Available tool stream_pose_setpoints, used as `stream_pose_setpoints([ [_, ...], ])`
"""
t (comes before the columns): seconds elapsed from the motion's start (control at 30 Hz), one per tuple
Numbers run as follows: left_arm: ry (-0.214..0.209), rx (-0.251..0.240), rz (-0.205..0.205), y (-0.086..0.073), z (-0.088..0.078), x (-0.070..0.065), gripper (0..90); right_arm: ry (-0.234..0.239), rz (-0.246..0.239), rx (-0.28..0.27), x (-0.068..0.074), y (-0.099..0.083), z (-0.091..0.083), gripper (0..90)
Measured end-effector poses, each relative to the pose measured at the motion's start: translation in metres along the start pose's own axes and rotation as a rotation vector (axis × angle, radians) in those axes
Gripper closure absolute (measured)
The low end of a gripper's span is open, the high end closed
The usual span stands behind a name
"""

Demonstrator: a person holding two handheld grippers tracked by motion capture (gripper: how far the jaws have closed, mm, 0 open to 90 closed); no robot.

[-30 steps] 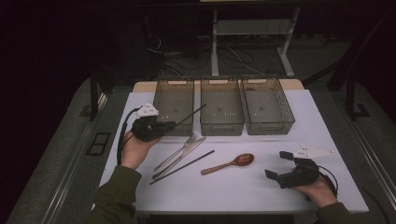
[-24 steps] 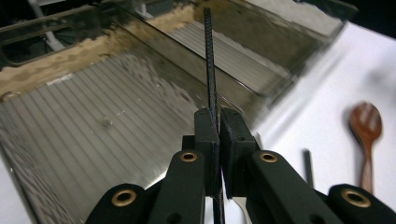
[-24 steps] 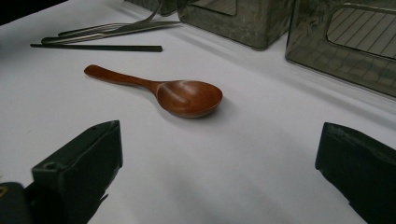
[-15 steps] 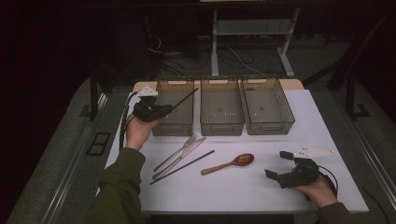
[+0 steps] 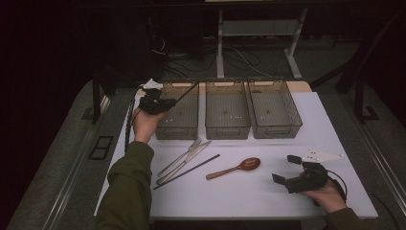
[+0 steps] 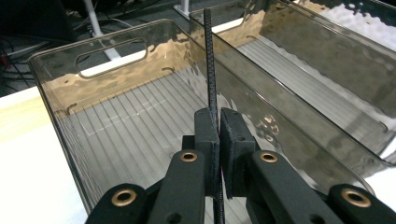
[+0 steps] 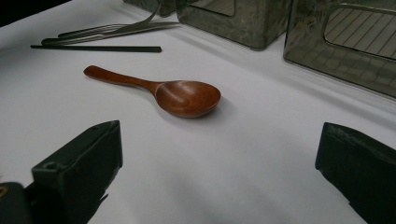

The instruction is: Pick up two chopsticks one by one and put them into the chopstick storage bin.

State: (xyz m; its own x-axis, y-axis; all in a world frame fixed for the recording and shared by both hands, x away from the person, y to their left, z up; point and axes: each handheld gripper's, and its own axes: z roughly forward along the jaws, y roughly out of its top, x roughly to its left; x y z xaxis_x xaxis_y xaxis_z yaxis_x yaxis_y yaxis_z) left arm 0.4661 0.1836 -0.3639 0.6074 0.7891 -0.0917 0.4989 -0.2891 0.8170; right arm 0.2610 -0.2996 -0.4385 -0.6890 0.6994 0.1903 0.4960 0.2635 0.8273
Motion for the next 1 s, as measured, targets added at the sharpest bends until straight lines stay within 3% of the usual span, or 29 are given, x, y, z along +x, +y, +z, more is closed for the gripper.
stream_pose_setpoints([
  [0.37,0.028,0.047,-0.028,-0.004,0.014,0.002,85.1,0.001,0.007,-0.001,0.0,0.0,-0.001,0.2],
  [0.43,0.034,0.045,-0.037,-0.004,0.015,0.002,83.3,0.001,0.003,-0.001,0.0,0.0,-0.001,0.2],
  [0.47,0.039,0.042,-0.037,-0.004,0.015,0.001,77.0,0.001,0.004,-0.001,0.0,0.0,-0.001,0.2],
  [0.57,0.051,0.036,-0.018,-0.003,0.015,-0.001,68.5,0.001,0.006,-0.001,0.0,0.0,-0.001,0.2],
  [0.8,0.028,0.022,-0.003,-0.001,0.012,-0.005,61.5,0.0,0.006,-0.001,0.0,0.0,-0.001,0.2],
  [1.0,0.005,0.038,0.038,-0.001,0.006,-0.012,53.6,0.001,0.004,-0.001,0.0,0.0,-0.001,0.2],
])
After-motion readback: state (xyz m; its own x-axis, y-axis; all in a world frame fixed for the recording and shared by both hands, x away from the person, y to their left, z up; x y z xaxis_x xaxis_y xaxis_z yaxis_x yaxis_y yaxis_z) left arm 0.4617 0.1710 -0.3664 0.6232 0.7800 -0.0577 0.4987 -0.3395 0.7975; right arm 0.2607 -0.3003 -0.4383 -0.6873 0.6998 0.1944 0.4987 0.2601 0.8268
